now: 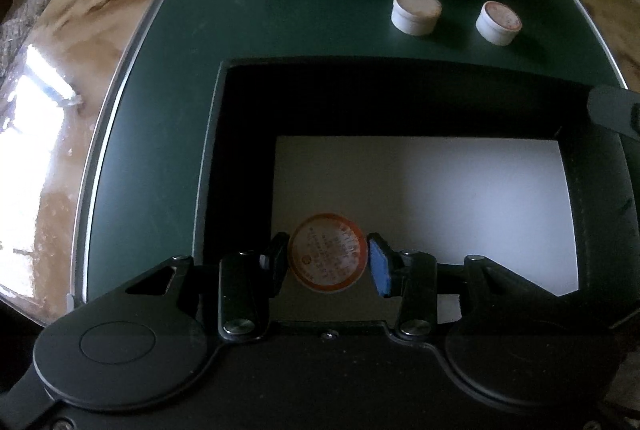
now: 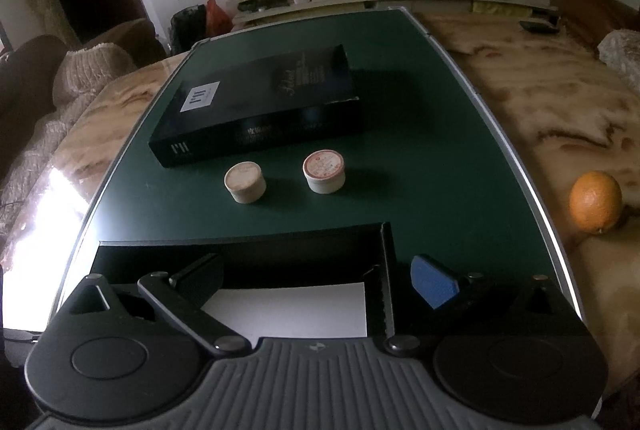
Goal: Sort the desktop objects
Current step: 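Carry the jar with the left tool into the black tray and open, then move the right tool toward the white jar with red-printed lid, then close the right tool around the white red-printed jar, then carry the jar with the right tool into the tray and release, then reach the left tool to the beige wooden-lid jar and grasp it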
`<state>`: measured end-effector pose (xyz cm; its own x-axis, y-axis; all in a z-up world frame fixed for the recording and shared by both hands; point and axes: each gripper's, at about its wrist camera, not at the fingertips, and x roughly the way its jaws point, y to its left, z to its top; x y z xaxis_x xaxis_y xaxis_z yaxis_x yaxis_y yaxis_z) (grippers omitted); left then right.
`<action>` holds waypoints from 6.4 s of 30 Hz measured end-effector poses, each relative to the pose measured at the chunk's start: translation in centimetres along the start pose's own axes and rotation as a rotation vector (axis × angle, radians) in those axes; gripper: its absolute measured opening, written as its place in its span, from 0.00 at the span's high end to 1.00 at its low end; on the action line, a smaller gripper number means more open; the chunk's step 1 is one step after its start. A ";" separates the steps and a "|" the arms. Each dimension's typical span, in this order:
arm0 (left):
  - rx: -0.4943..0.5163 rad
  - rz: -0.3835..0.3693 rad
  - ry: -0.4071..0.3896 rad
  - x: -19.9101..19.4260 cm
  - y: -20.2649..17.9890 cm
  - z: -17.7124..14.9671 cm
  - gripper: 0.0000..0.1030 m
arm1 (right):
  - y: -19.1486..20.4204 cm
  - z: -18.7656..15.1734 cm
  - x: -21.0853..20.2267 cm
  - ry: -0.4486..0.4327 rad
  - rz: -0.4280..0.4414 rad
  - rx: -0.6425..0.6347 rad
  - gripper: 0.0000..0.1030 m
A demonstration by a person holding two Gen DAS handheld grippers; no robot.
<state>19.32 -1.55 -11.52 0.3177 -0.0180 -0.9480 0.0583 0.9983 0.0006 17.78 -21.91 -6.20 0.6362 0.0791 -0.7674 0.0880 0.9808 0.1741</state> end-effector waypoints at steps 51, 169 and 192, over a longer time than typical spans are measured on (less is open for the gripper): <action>-0.088 -0.114 -0.103 -5.7 2.6 -0.1 0.10 | 2.0 6.8 13.7 0.103 -0.174 -0.159 0.35; -0.032 -0.048 -0.169 -6.3 0.4 4.0 0.07 | 1.0 -5.3 0.9 0.126 0.022 -0.175 0.46; -0.067 0.046 -0.176 3.5 -6.8 13.7 0.12 | -2.7 -4.7 -3.5 0.056 0.072 -0.024 0.37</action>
<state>32.98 -9.20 -10.49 0.4797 0.0241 -0.8771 -0.0217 0.9996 0.0157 11.75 -24.02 -6.90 0.5965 0.1585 -0.7868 0.0248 0.9762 0.2155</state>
